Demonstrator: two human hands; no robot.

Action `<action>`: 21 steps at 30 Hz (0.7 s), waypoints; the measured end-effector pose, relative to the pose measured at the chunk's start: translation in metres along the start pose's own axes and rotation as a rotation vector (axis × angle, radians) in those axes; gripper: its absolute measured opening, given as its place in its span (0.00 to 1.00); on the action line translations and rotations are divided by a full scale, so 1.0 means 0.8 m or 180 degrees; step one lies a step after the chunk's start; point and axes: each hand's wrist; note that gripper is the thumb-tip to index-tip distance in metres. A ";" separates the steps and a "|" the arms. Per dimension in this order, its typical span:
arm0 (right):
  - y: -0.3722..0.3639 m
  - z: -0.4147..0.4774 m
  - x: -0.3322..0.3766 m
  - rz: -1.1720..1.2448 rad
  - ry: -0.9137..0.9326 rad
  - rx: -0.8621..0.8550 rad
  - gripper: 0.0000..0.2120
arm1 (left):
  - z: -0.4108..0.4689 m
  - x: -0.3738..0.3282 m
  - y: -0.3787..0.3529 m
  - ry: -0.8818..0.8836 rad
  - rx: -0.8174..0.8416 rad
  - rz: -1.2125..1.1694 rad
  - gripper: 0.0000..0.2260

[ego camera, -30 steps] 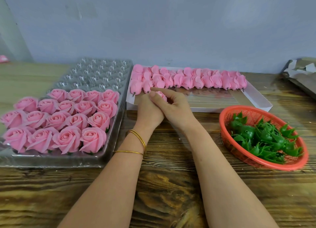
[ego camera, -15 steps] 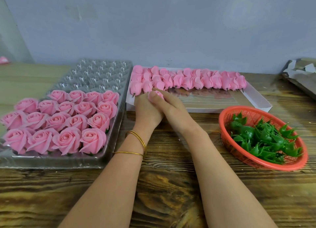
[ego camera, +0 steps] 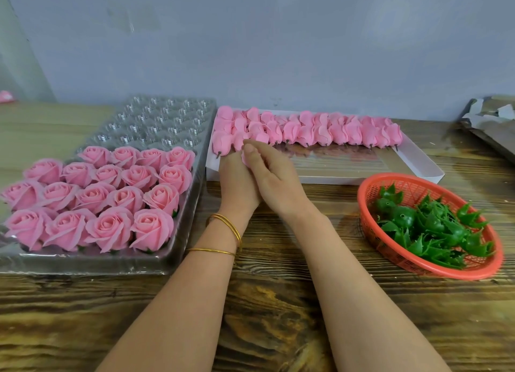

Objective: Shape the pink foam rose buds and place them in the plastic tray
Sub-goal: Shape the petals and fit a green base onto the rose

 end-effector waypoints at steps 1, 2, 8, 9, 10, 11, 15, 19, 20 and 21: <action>0.000 0.000 0.000 -0.0048 0.0001 0.0030 0.19 | 0.000 0.001 0.000 0.0042 -0.0023 -0.0012 0.20; -0.001 0.000 -0.001 -0.0084 0.0004 0.0061 0.19 | 0.001 0.003 0.001 0.0080 -0.0018 0.0024 0.18; 0.001 -0.002 0.000 -0.0189 0.0262 0.0260 0.12 | 0.002 0.005 0.000 0.0111 0.0001 0.0183 0.11; 0.002 -0.002 0.000 -0.0204 0.0314 0.0272 0.12 | 0.001 0.004 0.000 0.0106 -0.0021 0.0163 0.12; 0.002 -0.001 -0.001 -0.0222 0.0360 0.0289 0.13 | 0.000 0.004 0.001 0.0106 -0.0046 0.0119 0.13; 0.002 -0.001 -0.001 -0.0243 0.0391 0.0317 0.14 | 0.000 0.004 0.001 0.0109 -0.0068 0.0067 0.15; 0.001 0.000 0.000 -0.0290 0.0333 0.0438 0.15 | 0.001 0.004 0.002 0.0083 -0.0084 -0.0113 0.20; 0.004 -0.001 0.000 -0.0309 0.0314 0.0587 0.11 | 0.002 0.009 0.000 0.0129 -0.0069 -0.0264 0.20; 0.005 -0.001 0.000 -0.0314 0.0277 0.0617 0.10 | 0.003 0.011 0.000 0.0120 -0.0063 -0.0303 0.20; 0.006 -0.001 0.000 -0.0326 0.0251 0.0643 0.09 | 0.002 0.012 0.000 0.0100 -0.0046 -0.0308 0.20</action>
Point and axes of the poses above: each hand's wrist, its own z-axis towards the middle knuckle, its own y-axis out of the back of the hand, x = y × z, and after that the axes turned 4 degrees about x, right-handed
